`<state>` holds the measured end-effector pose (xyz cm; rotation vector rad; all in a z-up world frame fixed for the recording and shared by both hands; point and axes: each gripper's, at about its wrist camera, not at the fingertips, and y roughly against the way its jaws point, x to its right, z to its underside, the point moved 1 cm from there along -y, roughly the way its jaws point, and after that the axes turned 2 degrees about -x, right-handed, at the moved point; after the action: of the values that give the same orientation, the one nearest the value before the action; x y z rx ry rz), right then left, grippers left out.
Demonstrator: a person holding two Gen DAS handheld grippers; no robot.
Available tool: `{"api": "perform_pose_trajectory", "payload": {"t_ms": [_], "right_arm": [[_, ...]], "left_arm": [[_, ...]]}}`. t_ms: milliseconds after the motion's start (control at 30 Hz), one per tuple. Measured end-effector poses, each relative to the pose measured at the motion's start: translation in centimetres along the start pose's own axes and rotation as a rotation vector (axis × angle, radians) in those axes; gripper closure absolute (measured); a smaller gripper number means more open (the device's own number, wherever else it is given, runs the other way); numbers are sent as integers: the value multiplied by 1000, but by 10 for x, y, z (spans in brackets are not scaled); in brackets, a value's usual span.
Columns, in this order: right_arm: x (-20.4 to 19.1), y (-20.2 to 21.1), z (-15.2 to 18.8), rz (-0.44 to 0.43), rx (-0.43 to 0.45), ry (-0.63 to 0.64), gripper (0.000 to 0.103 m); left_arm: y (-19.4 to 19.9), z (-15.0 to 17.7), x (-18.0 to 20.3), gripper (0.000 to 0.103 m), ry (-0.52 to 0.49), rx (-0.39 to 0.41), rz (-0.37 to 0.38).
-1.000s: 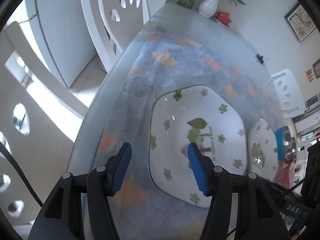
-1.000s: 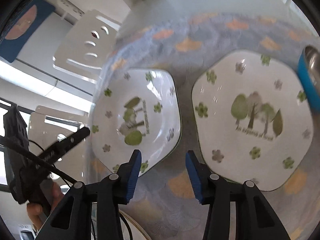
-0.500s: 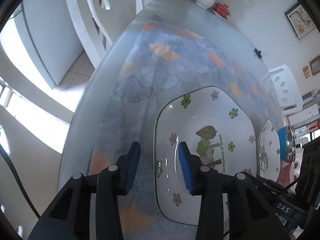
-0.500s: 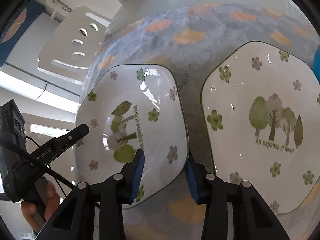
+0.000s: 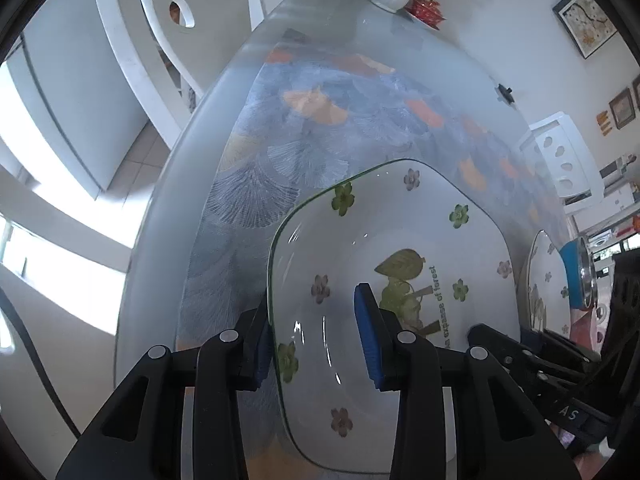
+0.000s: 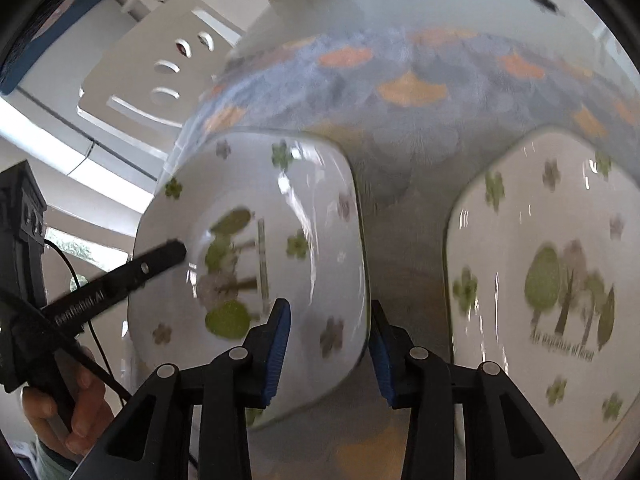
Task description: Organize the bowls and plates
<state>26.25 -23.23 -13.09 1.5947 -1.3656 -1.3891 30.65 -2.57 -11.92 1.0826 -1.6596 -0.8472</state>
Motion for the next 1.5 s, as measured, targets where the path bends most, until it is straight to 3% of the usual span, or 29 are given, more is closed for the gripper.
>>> {"api": "perform_pose_trajectory", "payload": {"t_ms": [100, 233, 533, 767, 1167, 1500], "right_arm": [[-9, -7, -6, 44, 11, 82, 64], [-8, -5, -2, 23, 27, 129, 67], [-14, 14, 18, 4, 57, 176, 67], [-25, 53, 37, 12, 100, 219, 67], [-61, 125, 119, -13, 139, 233, 67], [-79, 128, 196, -36, 71, 210, 67]], "left_arm": [[3, 1, 1, 70, -14, 33, -3], [11, 6, 13, 70, -106, 73, -61], [41, 21, 17, 70, -153, 118, -48], [86, 45, 31, 70, -145, 174, -30], [165, 118, 37, 70, -135, 255, -25], [176, 187, 17, 70, -93, 214, -33]]}}
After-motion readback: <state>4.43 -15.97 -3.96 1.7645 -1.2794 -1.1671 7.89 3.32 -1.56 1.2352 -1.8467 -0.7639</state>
